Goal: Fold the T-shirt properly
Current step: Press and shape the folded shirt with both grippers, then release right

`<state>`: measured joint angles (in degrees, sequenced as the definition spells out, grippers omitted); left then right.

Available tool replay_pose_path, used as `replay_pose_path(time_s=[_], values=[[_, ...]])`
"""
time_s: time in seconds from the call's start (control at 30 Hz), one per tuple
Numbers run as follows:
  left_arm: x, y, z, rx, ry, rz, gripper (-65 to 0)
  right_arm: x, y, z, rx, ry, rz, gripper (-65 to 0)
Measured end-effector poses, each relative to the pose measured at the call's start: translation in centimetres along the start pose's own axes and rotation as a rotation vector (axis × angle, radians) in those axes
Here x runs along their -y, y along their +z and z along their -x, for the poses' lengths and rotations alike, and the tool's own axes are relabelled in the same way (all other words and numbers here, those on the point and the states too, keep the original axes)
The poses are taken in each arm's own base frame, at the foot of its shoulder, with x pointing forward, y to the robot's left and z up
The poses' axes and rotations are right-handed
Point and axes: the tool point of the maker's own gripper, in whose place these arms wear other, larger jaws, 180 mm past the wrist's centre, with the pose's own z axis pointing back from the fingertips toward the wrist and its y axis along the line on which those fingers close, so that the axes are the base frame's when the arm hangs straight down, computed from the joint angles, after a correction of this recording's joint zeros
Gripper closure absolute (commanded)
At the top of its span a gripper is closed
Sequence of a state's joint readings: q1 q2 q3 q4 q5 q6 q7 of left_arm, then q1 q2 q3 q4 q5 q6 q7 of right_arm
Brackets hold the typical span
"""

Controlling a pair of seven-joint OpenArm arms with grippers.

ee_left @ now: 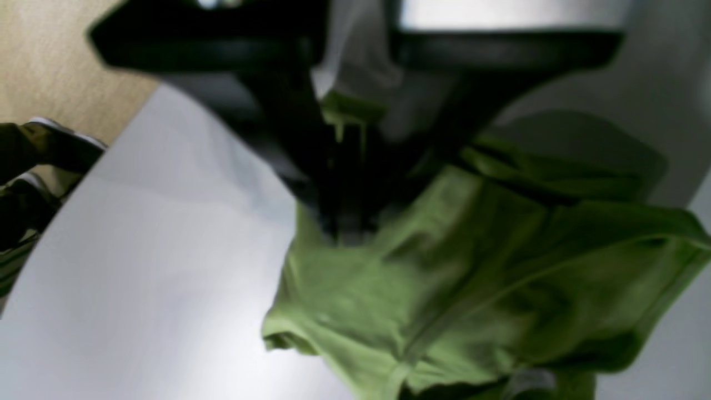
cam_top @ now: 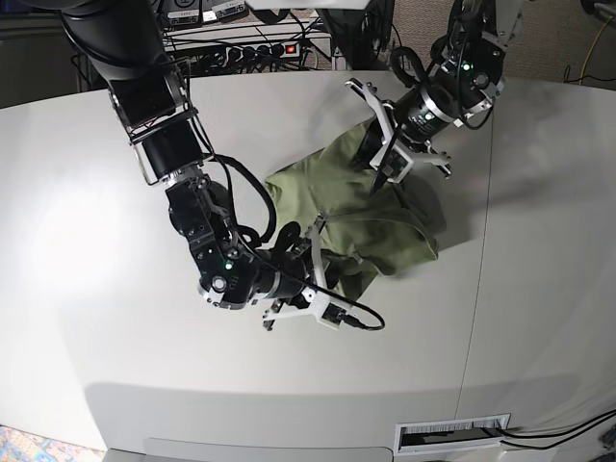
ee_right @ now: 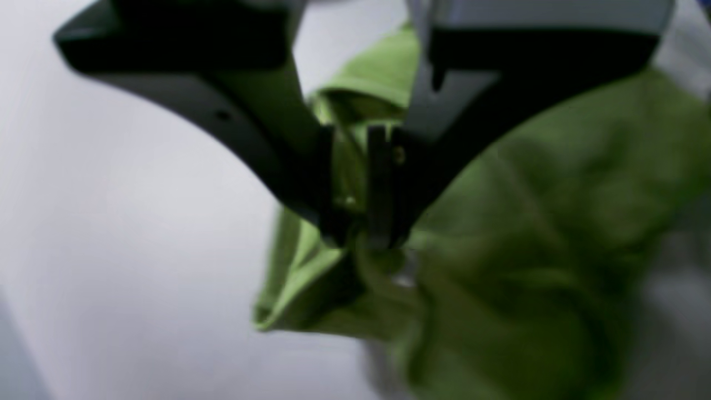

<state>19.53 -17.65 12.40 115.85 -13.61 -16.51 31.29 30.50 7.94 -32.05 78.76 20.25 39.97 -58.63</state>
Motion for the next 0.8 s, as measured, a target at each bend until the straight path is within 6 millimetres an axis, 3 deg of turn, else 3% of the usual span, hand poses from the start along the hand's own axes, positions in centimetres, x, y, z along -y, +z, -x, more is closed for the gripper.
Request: replay_pose_path(time_s=[0.4,0.6,0.8], values=[[1.6,0.4,0.9,-0.015,0.007,0.060,0.0,3.7,-0.6,1.1,-0.012,0.147,0.182,-7.8],[1.5,0.4,0.9,-0.015,0.007,0.059,0.0,6.9,0.1,0.9,-0.021,0.041,0.367,-7.8],[2.7,0.5,0.4,0.015,0.008,0.124,0.0,6.7,1.0,2.0,-0.154,0.001,0.358,-7.7]])
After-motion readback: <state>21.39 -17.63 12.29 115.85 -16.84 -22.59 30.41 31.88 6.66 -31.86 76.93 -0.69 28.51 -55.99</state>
